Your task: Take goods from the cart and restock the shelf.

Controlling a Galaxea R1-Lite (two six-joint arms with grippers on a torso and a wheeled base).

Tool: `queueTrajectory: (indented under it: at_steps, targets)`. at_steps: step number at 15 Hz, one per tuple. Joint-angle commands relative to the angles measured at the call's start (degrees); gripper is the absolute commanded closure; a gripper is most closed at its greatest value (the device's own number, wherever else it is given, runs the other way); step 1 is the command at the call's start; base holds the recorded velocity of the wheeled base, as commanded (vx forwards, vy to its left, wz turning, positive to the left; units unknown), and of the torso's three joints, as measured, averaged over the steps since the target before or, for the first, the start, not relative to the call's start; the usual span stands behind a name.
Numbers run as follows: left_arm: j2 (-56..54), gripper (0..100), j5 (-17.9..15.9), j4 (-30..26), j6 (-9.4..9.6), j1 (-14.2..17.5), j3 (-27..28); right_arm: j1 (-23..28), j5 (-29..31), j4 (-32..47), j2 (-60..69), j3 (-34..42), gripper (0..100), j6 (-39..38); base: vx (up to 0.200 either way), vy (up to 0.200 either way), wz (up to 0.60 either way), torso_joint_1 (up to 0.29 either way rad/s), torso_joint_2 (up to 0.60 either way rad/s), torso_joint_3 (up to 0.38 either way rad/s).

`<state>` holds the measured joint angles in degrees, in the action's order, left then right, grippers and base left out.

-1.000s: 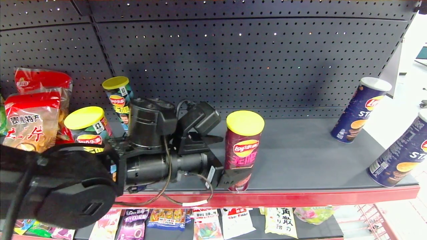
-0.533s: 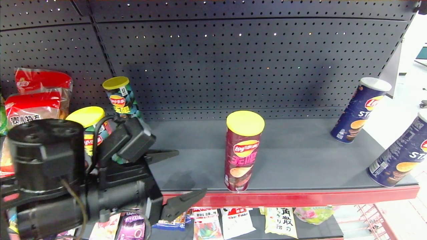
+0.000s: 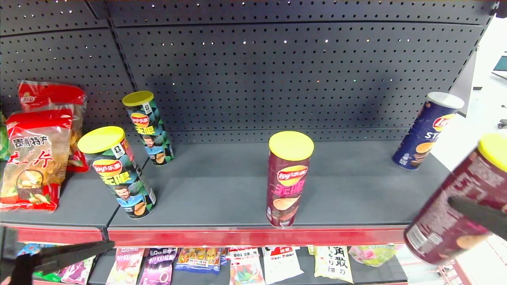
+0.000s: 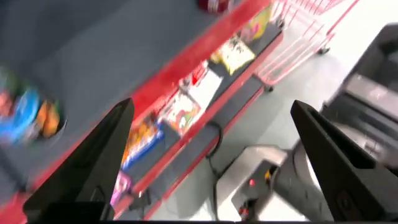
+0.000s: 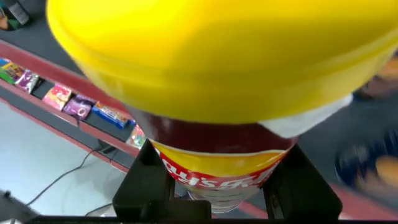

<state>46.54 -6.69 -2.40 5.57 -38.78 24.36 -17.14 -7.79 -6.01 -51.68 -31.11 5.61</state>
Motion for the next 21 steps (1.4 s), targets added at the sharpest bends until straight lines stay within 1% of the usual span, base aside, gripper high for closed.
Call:
queueTrajectory:
  at_steps: [1,3,4,5,6,7,8,12,16,21]
  targets:
    - [-10.8,0,1.3,-5.1,0.32,0.0,-0.4,-3.6,-1.7,-10.6,-23.3,-10.8,100,0.5,0.000,0.000,0.00,0.000,0.00,0.000]
    - [-11.3,0,3.7,-5.3,0.32,0.0,-0.3,-3.6,-5.7,-18.5,-31.6,-14.2,100,1.1,0.000,0.000,0.00,0.000,0.00,0.000]
    - [-11.3,0,4.0,-5.3,0.32,0.0,-0.3,-3.6,-6.2,-19.7,-33.5,-15.1,100,1.3,0.000,0.000,0.00,0.000,0.00,0.000]
    - [-11.3,0,4.6,-5.3,0.32,0.0,-0.3,-3.6,-6.4,-20.4,-38.2,-18.9,100,2.1,0.000,0.000,0.00,0.000,0.00,0.000]
    - [-11.3,0,4.7,-5.3,0.32,0.0,-0.3,-3.6,-6.4,-20.4,-38.5,-19.2,100,2.2,0.000,0.000,0.00,0.000,0.00,0.000]
    - [-11.3,0,6.0,-5.4,0.32,0.0,-0.4,-4.0,-6.4,-20.4,-43.5,-24.5,100,2.2,0.000,0.000,0.00,0.000,0.00,0.000]
    - [-11.3,0,6.3,-5.4,0.32,0.0,-0.5,-4.3,-6.4,-20.4,-46.2,-27.4,100,2.1,0.000,0.000,0.00,0.000,0.00,0.000]
    - [-11.2,0,6.8,-5.6,0.32,0.0,-1.2,-4.4,-7.5,-20.4,-54.5,-35.1,100,2.2,0.000,0.000,0.00,0.000,0.00,0.000]
    - [-11.3,0,7.7,-6.7,0.32,0.0,-1.2,-5.9,-7.2,-20.4,-58.1,-38.5,100,2.0,0.000,0.000,0.00,0.000,0.00,0.000]
    - [-12.0,0,7.8,-7.4,0.32,0.1,-1.2,-7.1,-7.2,-20.4,-61.4,-42.2,100,1.9,0.000,0.000,0.00,0.000,0.00,0.000]
